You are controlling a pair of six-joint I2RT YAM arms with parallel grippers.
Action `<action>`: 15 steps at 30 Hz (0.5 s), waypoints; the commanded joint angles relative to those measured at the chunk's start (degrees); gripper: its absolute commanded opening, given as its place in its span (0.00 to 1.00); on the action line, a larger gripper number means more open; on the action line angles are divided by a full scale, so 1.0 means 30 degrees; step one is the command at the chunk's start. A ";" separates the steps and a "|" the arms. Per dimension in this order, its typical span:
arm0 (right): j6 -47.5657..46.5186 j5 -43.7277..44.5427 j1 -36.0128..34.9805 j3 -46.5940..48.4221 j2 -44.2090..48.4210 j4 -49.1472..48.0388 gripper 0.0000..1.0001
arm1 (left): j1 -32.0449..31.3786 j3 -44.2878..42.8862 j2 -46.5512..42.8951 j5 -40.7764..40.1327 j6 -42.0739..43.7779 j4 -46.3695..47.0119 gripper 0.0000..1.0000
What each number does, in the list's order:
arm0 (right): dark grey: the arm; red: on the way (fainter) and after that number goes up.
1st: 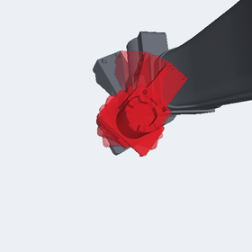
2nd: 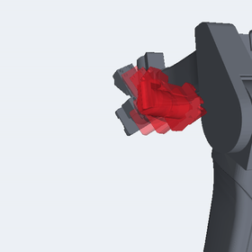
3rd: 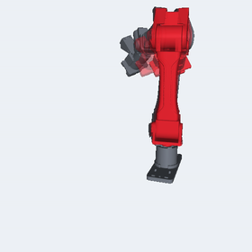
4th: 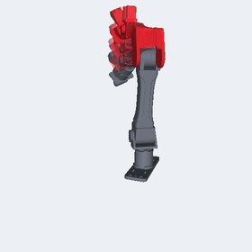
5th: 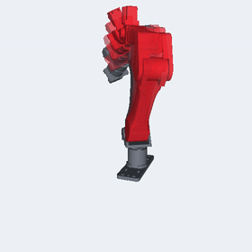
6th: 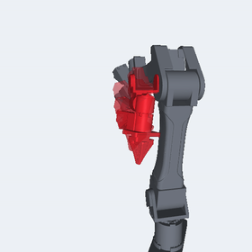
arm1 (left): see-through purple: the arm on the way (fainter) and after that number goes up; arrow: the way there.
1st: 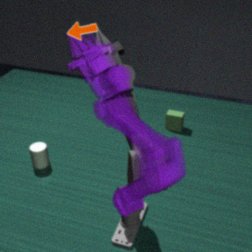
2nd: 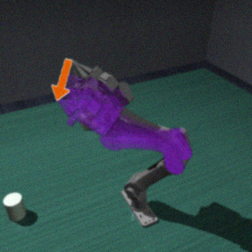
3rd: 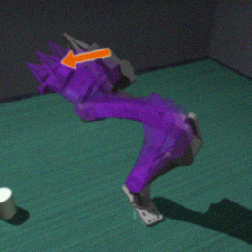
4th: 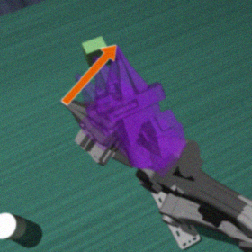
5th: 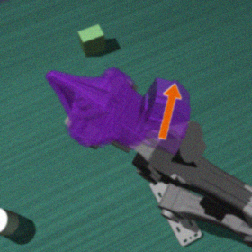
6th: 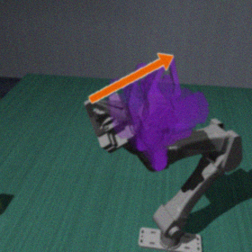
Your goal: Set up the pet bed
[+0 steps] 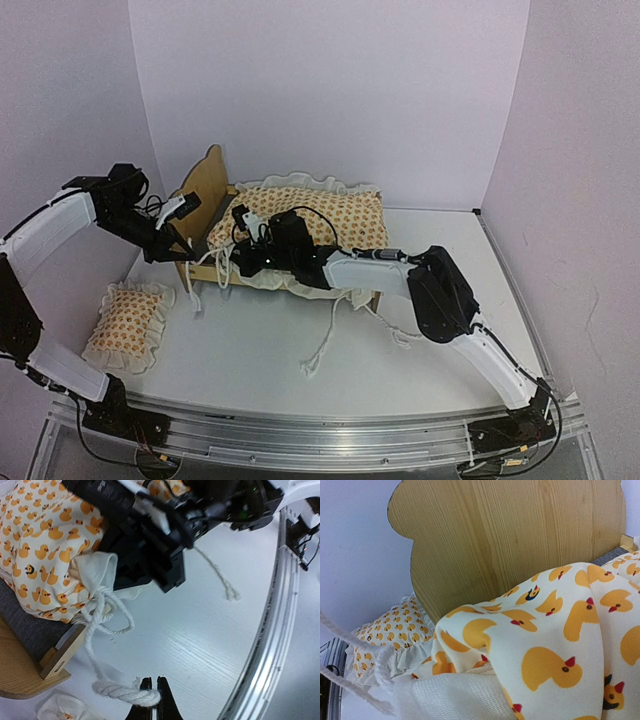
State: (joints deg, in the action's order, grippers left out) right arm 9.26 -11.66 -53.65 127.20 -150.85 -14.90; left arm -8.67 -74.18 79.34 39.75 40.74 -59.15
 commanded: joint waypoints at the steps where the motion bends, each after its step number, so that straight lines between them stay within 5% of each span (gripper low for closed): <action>1: -0.0553 0.0688 -0.0062 0.1144 -0.0148 0.0132 0.00 | 0.0110 0.3000 -0.0456 -0.3670 0.2159 0.2302 0.00; 4: -0.0323 0.0413 -0.0107 0.1597 -0.0109 0.0129 0.00 | 0.0117 0.4562 -0.0547 -0.4434 0.2941 0.3759 0.05; 7: -0.0595 0.0409 -0.0282 0.2369 0.0024 0.0126 0.00 | 0.0104 0.4390 -0.0648 -0.3976 0.3018 0.4246 0.31; 15: -0.1808 0.1285 -0.0318 0.3798 -0.1209 0.0230 0.00 | -0.0532 0.3127 -0.0103 -0.2711 0.3367 0.6051 0.53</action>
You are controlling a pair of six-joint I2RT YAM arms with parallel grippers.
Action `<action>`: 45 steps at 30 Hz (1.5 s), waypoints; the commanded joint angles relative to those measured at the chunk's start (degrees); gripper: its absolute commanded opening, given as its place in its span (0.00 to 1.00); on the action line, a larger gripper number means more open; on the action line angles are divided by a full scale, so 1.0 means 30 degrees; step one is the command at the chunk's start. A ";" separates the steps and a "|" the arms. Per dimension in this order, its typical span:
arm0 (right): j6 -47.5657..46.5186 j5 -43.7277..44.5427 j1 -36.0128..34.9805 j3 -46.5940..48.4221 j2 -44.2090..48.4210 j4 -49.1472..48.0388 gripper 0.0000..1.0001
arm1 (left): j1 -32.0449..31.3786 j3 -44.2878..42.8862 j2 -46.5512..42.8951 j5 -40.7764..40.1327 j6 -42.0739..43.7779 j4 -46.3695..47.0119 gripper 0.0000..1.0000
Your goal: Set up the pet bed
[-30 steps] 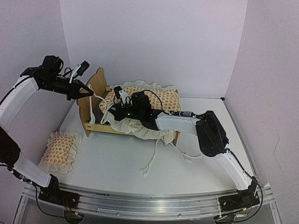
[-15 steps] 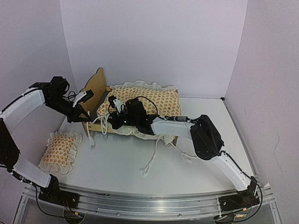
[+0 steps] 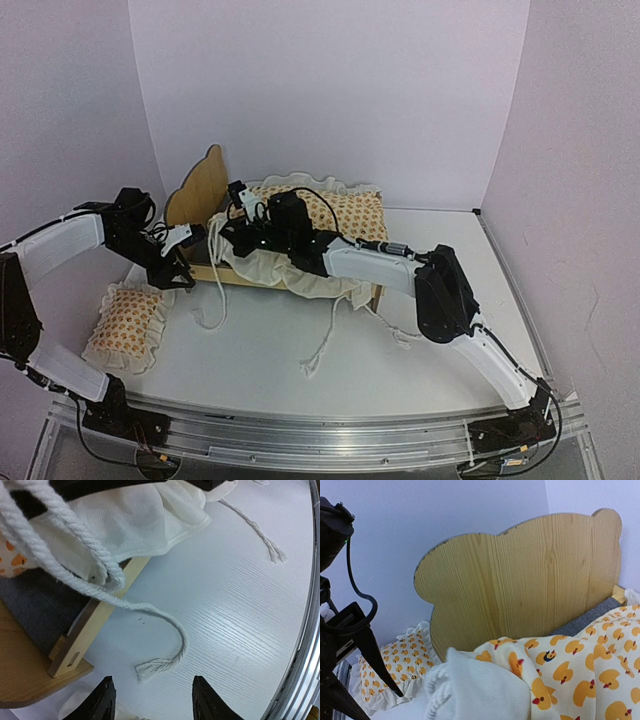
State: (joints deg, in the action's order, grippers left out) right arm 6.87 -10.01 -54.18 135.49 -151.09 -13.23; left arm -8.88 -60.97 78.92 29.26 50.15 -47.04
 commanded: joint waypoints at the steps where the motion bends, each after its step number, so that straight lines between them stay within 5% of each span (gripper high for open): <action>1: -0.1231 0.0911 -0.0138 0.1184 -0.1430 -0.0185 0.00 | -0.0653 -0.1359 0.0275 0.0776 -0.0067 0.2403 0.54; 14: -0.1962 0.1389 -0.0142 0.0777 -0.2037 0.1423 0.00 | -0.1501 -0.2299 0.3341 -0.0255 -0.0245 0.5993 0.58; 23: -0.0160 0.2345 -0.0120 0.1287 -0.2070 0.3416 0.00 | -0.3291 -0.2888 0.4370 -0.1198 0.4055 0.5875 0.60; 26: 0.0408 0.2319 -0.0112 0.0982 -0.1566 0.3620 0.11 | -0.3464 -0.3041 0.5116 -0.2369 0.3621 0.7024 0.58; 31: 0.0629 0.0640 -0.0119 -0.0226 0.0420 0.3582 0.28 | -0.3080 -0.4113 0.6326 -0.4029 0.2243 0.7265 0.35; 45: 0.1065 0.0572 -0.0120 -0.8117 0.7223 0.3438 0.40 | -0.2473 -0.3906 0.7457 -0.6325 0.1703 0.8798 0.06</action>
State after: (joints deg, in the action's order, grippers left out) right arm 10.36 -6.80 -53.36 115.42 -139.78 0.12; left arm -16.84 -71.24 98.37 16.94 56.62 -23.89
